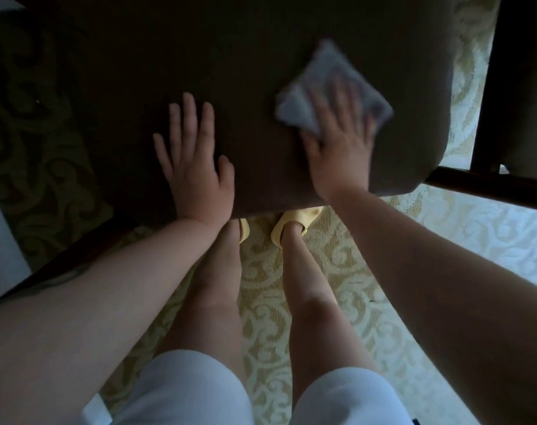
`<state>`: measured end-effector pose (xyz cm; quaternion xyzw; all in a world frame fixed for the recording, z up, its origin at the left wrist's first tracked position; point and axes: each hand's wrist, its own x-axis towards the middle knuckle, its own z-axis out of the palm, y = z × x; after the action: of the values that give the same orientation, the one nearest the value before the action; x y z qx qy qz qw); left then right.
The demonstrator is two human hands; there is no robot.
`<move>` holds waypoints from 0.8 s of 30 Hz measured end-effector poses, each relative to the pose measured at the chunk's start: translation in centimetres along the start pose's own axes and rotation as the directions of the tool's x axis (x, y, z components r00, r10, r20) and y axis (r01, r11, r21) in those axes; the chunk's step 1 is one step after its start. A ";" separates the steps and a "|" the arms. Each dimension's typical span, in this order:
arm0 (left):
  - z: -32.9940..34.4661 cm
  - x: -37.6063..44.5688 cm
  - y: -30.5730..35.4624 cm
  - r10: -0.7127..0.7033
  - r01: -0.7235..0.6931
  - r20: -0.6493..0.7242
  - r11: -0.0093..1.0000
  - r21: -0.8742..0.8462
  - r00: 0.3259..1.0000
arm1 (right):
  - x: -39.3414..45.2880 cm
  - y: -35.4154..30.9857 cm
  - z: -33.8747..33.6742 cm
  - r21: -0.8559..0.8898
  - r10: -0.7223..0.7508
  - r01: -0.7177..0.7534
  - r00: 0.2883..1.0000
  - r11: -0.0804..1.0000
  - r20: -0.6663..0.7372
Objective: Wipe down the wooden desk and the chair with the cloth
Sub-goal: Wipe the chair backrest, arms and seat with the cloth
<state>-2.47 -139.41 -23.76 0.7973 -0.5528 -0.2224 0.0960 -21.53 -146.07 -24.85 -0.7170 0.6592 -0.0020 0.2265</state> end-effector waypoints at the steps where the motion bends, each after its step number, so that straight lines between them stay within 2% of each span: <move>1: 0.0 0.3 0.4 0.048 -0.048 0.016 0.999 0.002 0.999 | -1.1 0.7 0.0 0.038 0.224 -0.221 0.971 0.974 -0.079; 2: 0.3 0.5 0.9 0.088 -0.088 0.026 0.996 0.004 0.996 | -2.7 0.4 0.3 0.063 0.429 -0.424 0.895 0.903 -0.122; 3: 0.6 0.7 1.5 0.122 -0.122 0.041 0.993 0.003 0.992 | -4.3 -0.5 0.9 0.061 0.519 -0.515 0.847 0.855 -0.117; 4: 1.0 0.8 2.1 0.151 -0.151 0.061 0.989 -0.005 0.987 | -5.6 -1.8 1.5 0.020 0.468 -0.468 0.879 0.883 -0.088; 5: 1.4 0.8 2.8 0.181 -0.180 0.080 0.984 -0.019 0.980 | -6.3 -2.5 1.9 -0.015 0.300 -0.300 0.954 0.954 -0.015; 6: 1.9 0.8 3.5 0.212 -0.210 0.093 0.977 -0.031 0.973 | -6.2 -2.4 2.1 -0.024 0.076 -0.075 0.995 0.997 0.065; 7: 2.3 0.7 4.3 0.242 -0.239 0.106 0.970 -0.038 0.964 | -5.0 -1.4 1.7 -0.018 -0.131 0.135 0.984 0.991 0.121; 8: 2.7 0.7 5.0 0.271 -0.268 0.116 0.963 -0.042 0.956 | -3.4 0.0 0.9 -0.014 -0.246 0.250 0.959 0.968 0.144; 9: 3.1 0.8 5.6 0.300 -0.296 0.121 0.954 -0.047 0.946 | -2.1 1.5 0.0 -0.012 -0.241 0.245 0.962 0.970 0.131; 10: 3.5 0.8 6.3 0.324 -0.319 0.121 0.946 -0.058 0.938 | -1.3 2.9 -0.8 0.000 -0.117 0.117 0.991 0.993 0.071; 11: 3.9 0.8 6.8 0.335 -0.329 0.118 0.942 -0.067 0.935 | -1.1 4.2 -1.3 0.050 0.104 -0.103 0.994 0.993 -0.024; 12: 4.3 0.9 7.3 0.332 -0.326 0.112 0.943 -0.071 0.937 | -1.6 4.7 -1.5 0.118 0.356 -0.344 0.929 0.931 -0.100; 13: 4.5 1.1 7.8 0.317 -0.311 0.103 0.948 -0.071 0.943 | -2.4 4.2 -1.4 0.169 0.549 -0.528 0.828 0.832 -0.118; 14: 4.7 1.4 8.2 0.291 -0.285 0.094 0.956 -0.072 0.952 | -3.5 3.0 -1.0 0.162 0.619 -0.601 0.779 0.783 -0.103; 15: 4.7 1.6 8.6 0.260 -0.255 0.083 0.964 -0.071 0.962 | -4.5 1.9 -0.5 0.118 0.580 -0.570 0.811 0.813 -0.076; 16: 4.7 1.9 8.9 0.224 -0.219 0.072 0.973 -0.066 0.972 | -5.1 1.1 -0.2 0.098 0.472 -0.466 0.881 0.879 -0.040; 18: 4.5 2.3 9.1 0.153 -0.150 0.046 0.987 -0.060 0.987 | -4.7 1.6 -0.3 0.076 0.160 -0.161 0.987 0.984 0.023; 19: 4.3 2.5 9.0 0.126 -0.124 0.029 0.990 -0.064 0.992 | -3.4 2.9 -0.9 0.058 0.038 -0.040 0.999 0.998 0.036; 20: 4.1 2.6 8.7 0.107 -0.106 0.012 0.992 -0.068 0.994 | -2.0 4.3 -1.5 0.044 0.000 -0.001 1.000 0.999 0.019; 21: 3.9 2.6 8.4 0.095 -0.094 0.003 0.993 -0.065 0.996 | -0.7 5.6 -2.1 0.038 0.070 -0.068 0.997 0.997 -0.034; 22: 3.7 2.6 8.0 0.084 -0.084 0.001 0.995 -0.054 0.996 | 0.3 6.7 -2.7 0.073 0.217 -0.211 0.971 0.975 -0.097; 24: 3.6 2.6 7.2 0.077 -0.077 0.003 0.997 -0.024 0.997 | 0.9 6.5 -2.8 0.179 0.513 -0.486 0.843 0.855 -0.161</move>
<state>-9.42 -144.13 -24.66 0.7737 -0.5807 -0.2268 0.1131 -28.42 -147.99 -24.77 -0.4998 0.8412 -0.0594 0.1975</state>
